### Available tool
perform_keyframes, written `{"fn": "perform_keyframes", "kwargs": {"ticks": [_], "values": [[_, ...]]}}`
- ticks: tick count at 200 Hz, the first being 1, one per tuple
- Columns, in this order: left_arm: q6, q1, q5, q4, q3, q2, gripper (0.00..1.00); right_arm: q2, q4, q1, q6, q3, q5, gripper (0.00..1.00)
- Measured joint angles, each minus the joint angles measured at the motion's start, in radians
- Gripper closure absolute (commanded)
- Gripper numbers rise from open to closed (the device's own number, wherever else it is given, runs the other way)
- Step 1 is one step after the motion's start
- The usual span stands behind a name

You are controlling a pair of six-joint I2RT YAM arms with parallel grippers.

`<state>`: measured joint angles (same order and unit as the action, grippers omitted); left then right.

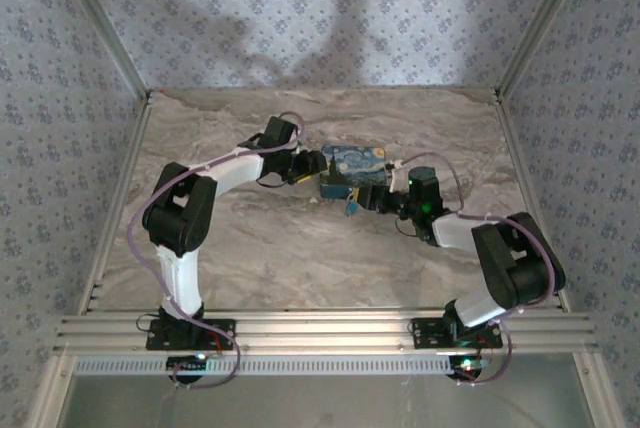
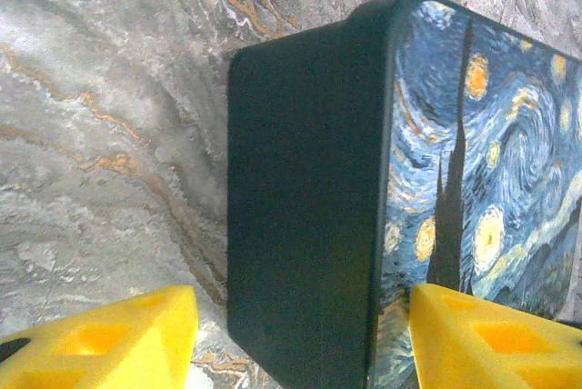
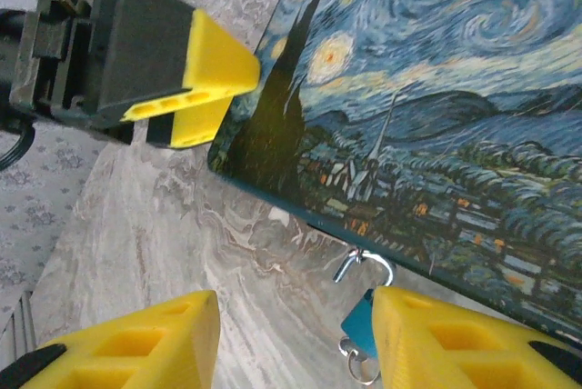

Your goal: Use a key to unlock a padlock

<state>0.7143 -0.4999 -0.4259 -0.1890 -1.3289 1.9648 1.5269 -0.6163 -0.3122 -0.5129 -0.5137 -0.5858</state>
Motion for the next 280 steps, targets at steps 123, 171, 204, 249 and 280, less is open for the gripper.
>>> {"fn": "perform_keyframes", "kwargs": {"ticks": [123,171,204,249,280], "values": [[0.030,0.000,0.007,0.032,0.060,-0.039,0.38,0.051,0.016,0.028,0.054,0.005,-0.067,0.45],[0.035,0.000,0.007,0.034,0.063,-0.040,0.38,0.125,-0.016,0.021,0.031,-0.009,-0.086,0.45],[0.039,0.000,0.007,0.037,0.065,-0.041,0.39,0.170,-0.031,0.014,0.023,-0.032,-0.089,0.45],[0.047,0.000,0.007,0.051,0.078,-0.047,0.38,0.224,-0.074,0.008,0.011,-0.060,-0.089,0.46],[0.055,0.000,0.006,0.061,0.086,-0.049,0.39,0.255,-0.099,0.003,0.000,-0.069,-0.089,0.46]]}}
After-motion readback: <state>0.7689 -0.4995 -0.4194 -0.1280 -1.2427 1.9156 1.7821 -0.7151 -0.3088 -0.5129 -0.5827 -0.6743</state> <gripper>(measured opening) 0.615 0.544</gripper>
